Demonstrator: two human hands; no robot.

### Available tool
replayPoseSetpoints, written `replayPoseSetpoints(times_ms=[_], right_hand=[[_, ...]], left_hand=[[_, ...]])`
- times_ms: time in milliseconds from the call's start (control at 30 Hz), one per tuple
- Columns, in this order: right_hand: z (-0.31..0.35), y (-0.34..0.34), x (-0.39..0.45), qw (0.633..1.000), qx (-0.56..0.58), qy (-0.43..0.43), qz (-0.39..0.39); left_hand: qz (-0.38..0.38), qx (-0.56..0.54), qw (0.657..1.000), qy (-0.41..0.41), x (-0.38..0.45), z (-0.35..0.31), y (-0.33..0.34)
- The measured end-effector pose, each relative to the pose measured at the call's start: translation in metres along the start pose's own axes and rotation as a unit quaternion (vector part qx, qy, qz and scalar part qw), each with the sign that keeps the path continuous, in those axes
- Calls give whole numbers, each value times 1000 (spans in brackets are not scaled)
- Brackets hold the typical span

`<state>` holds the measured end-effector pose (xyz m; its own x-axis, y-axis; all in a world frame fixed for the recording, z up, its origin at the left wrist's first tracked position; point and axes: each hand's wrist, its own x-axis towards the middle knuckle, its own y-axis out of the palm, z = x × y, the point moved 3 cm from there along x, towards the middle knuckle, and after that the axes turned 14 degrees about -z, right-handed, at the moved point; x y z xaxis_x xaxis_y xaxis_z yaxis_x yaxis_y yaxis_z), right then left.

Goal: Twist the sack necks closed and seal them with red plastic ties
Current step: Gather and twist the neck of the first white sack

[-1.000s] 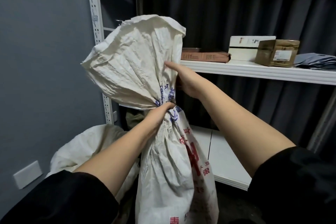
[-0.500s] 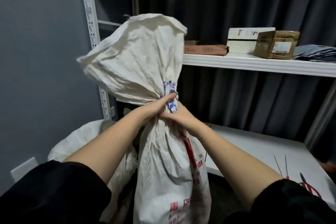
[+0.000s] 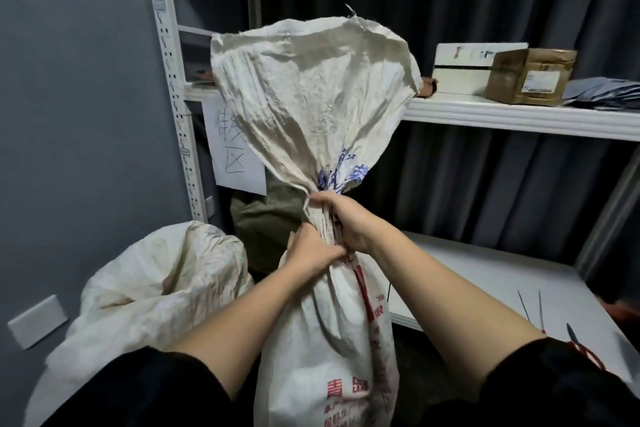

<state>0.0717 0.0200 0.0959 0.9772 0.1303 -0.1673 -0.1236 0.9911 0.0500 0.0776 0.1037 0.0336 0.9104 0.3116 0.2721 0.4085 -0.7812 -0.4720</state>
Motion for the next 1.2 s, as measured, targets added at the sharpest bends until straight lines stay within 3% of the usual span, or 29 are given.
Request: replayPoseSetpoints(times_ms=[133,200,267,333,400,433,467,567,667,800,867,933,1000,1067,1200], right_hand=[[17,-5,-1,978,-188,-86,-37],[21,-16,-1,926,-320,-172,-104],[24,-36,-6,839,-431,-266,-199],[28,-50,-18,694,-522,-424,-258],[25,-47,-24,535,-556,-604,-198],[19,-47,-20,463,-578,-653,-156],[13,-49,-11,415,-611,-663,-122],[18,-50,-4,351,-663,-654,-98],[23,-42,-2,301,-679,-663,-87],[29,-21,1,276,-668,-689,-61],[29,-15,7,257,-655,-710,-20],[28,-11,11,265,-649,-713,21],[29,-8,14,318,-667,-672,54],[30,-8,12,390,-744,-538,68],[26,-20,6,609,-745,-264,73]], left_hand=[[-47,-110,992,-44,-3,-10,0],[-52,-148,985,-66,-1,-16,-6],[-52,-183,976,-106,4,-16,-15],[-47,-200,969,-140,7,-16,-27],[-30,-223,962,-153,8,-17,-35],[-18,-237,959,-155,6,-18,-36],[-10,-255,955,-151,4,-19,-37],[37,-257,959,-117,-1,-20,-39],[146,-229,959,-80,-12,-23,-43],[263,-165,951,-11,-22,-31,-39],[275,-101,955,41,-21,-29,-35],[263,-55,962,45,-19,-25,-33],[210,-17,977,32,-14,-20,-31],[128,29,991,25,-11,-18,-33],[30,154,986,51,-16,-14,-31]])
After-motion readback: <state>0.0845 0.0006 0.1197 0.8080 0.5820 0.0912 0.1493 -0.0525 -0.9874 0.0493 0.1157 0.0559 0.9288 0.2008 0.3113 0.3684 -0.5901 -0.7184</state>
